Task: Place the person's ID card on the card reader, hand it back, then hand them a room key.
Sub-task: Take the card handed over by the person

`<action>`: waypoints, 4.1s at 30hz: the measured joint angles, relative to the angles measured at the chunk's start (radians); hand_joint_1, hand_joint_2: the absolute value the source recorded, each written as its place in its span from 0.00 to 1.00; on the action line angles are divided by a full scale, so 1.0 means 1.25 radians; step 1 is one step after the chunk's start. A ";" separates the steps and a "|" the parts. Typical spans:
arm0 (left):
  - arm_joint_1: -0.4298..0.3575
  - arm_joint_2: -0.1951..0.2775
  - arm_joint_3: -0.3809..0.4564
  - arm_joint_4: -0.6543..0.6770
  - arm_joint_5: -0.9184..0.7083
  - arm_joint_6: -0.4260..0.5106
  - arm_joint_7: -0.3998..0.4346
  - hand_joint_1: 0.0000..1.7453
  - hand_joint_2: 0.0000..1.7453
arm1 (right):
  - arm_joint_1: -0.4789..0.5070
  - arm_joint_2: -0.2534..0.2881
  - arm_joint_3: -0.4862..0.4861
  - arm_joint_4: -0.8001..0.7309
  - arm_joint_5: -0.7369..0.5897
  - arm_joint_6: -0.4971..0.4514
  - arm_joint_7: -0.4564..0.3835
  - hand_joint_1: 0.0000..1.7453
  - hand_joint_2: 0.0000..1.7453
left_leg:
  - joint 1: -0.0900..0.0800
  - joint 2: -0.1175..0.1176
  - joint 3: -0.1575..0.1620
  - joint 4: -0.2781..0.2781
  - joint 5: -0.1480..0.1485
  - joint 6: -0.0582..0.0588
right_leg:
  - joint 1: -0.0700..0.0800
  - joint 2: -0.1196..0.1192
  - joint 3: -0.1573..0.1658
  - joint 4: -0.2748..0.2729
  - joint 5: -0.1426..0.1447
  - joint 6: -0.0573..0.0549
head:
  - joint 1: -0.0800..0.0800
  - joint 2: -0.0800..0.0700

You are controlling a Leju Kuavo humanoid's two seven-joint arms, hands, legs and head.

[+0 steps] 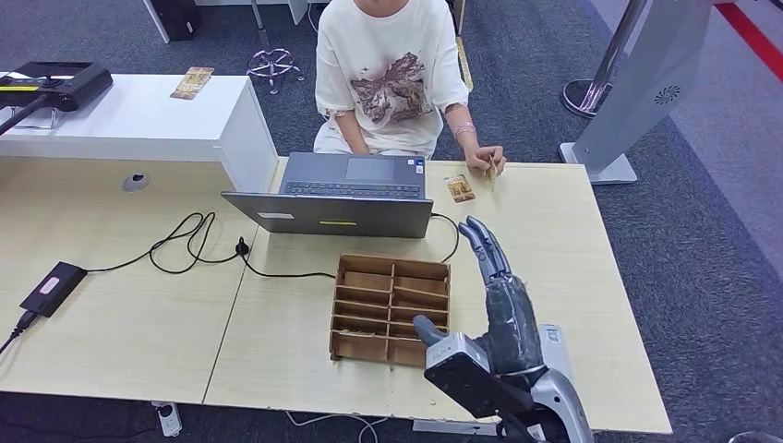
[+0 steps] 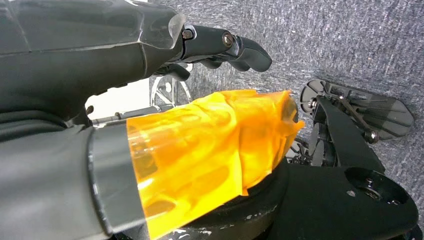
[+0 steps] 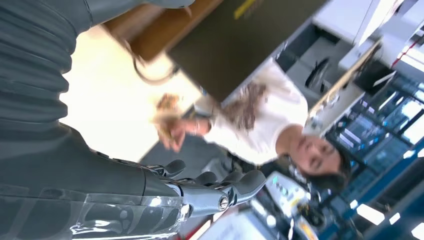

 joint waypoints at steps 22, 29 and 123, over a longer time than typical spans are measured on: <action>0.000 0.012 -0.022 0.000 -0.041 -0.021 0.007 0.00 0.00 | -0.262 0.000 0.003 0.130 0.237 -0.008 0.157 0.00 1.00 | 0.000 0.000 0.000 0.000 0.002 -0.001 | 0.000 0.000 0.000 0.000 0.002 0.000 | 0.000 0.000; 0.000 0.025 -0.040 0.000 -0.070 -0.034 0.009 0.00 0.00 | -0.439 0.005 -0.041 0.276 0.362 0.013 0.226 0.00 1.00 | 0.000 0.000 0.000 0.000 0.003 -0.001 | 0.000 0.000 0.000 0.000 0.003 0.000 | 0.000 0.000; -0.001 0.039 -0.030 0.000 -0.044 -0.036 0.008 0.00 0.00 | -0.546 -0.053 -0.432 0.510 -0.284 0.180 0.047 1.00 1.00 | 0.000 0.000 -0.002 0.001 0.003 -0.001 | 0.000 0.000 -0.002 0.000 0.003 0.000 | 0.000 0.000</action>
